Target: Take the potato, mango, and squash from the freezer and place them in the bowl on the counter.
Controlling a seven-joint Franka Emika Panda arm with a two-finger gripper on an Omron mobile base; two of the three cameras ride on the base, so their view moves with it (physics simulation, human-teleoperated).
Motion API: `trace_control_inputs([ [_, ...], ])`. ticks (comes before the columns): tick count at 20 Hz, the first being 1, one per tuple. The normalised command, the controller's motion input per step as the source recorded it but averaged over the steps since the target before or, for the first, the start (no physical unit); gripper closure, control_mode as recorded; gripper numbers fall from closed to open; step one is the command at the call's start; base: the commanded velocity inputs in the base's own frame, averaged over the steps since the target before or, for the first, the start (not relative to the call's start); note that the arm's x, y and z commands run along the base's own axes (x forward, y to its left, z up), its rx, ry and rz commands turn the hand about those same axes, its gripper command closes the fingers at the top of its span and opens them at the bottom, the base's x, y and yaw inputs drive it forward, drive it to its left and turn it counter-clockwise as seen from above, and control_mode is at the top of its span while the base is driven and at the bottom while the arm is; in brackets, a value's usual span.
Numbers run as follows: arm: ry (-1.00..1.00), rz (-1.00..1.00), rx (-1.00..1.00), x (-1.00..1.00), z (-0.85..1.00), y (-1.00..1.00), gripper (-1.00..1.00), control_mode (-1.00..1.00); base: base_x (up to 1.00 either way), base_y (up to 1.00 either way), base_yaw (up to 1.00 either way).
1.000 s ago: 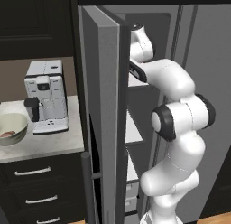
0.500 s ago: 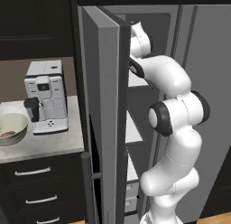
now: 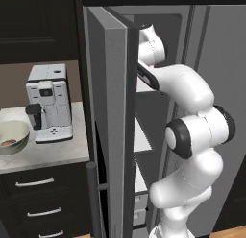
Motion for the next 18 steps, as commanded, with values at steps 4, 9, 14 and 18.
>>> trace_control_inputs([
  [4,-0.12,0.0,0.0,-0.95,-0.15,0.08,1.0,-1.0,0.0,0.0,0.0],
  [9,0.0,0.02,0.02,-1.0,0.04,0.0,1.0,-1.0,0.0,0.0,0.0],
  [14,0.03,0.02,0.01,-1.0,0.03,0.0,1.0,-1.0,0.0,0.0,0.0],
  [18,0.02,0.02,0.0,-1.0,0.0,-0.11,1.0,-1.0,0.0,0.0,0.0],
])
